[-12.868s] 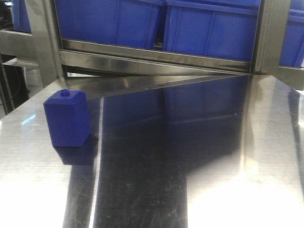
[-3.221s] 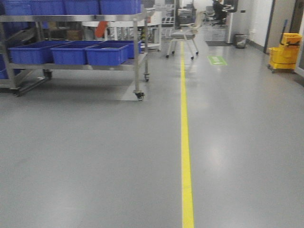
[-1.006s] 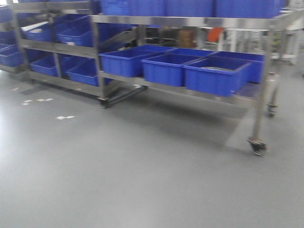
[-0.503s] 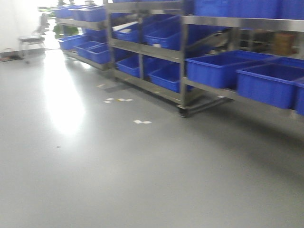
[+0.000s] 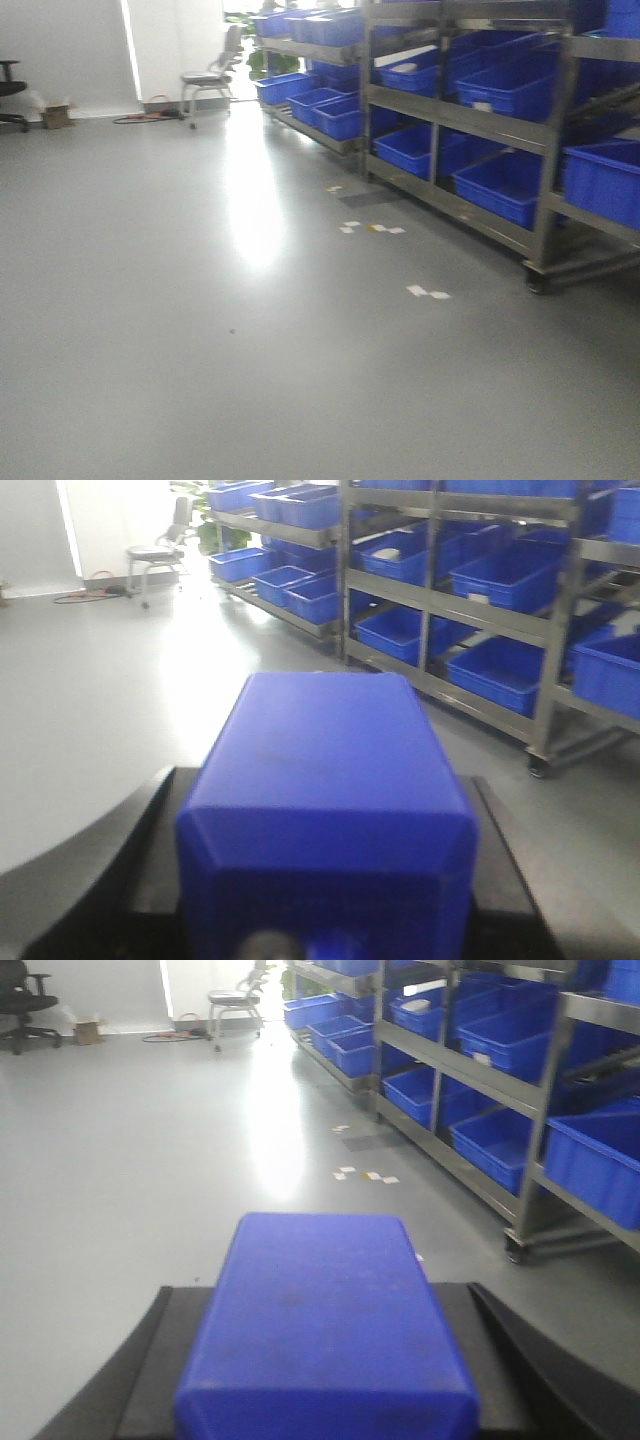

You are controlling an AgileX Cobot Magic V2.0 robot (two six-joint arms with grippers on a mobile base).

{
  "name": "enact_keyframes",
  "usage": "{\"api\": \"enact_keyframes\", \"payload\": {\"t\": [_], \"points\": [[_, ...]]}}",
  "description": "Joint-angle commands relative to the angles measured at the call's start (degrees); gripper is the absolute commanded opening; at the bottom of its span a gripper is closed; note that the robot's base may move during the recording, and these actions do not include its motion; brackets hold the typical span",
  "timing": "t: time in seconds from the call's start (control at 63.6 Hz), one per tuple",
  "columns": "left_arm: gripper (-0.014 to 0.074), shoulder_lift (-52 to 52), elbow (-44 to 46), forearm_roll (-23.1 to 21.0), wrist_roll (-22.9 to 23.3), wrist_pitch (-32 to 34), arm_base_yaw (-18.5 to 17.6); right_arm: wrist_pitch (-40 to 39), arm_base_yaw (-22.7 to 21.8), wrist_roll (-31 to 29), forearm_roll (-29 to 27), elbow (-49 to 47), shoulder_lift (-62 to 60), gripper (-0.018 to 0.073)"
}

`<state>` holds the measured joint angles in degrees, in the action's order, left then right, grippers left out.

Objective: Pick and sort blue part to right shelf
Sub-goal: 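Drive the base up to the shelf of blue bins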

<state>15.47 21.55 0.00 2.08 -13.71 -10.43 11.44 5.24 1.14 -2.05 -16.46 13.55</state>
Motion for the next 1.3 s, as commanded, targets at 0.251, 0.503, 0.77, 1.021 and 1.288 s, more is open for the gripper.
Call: {"api": "enact_keyframes", "payload": {"t": [0.251, 0.503, 0.77, 1.021, 1.288], "points": [[0.0336, 0.35, 1.64, 0.0, 0.45, 5.41, 0.01, -5.35, -0.32, -0.37, 0.2, -1.73, 0.45, 0.0431], [0.0336, 0.35, 1.64, 0.0, 0.45, 5.41, 0.01, -5.35, -0.32, -0.37, 0.2, -1.73, 0.45, 0.0431], [0.0336, 0.35, 1.64, 0.0, 0.45, 5.41, 0.01, -5.35, -0.32, -0.37, 0.2, -1.73, 0.45, 0.0431], [0.0336, 0.35, 1.64, 0.0, 0.45, 5.41, 0.01, -5.35, -0.32, -0.37, 0.2, -1.73, 0.45, 0.0431], [0.0336, 0.35, 1.64, 0.0, 0.45, 5.41, 0.01, -5.35, -0.32, -0.37, 0.2, -1.73, 0.45, 0.0431]]}}
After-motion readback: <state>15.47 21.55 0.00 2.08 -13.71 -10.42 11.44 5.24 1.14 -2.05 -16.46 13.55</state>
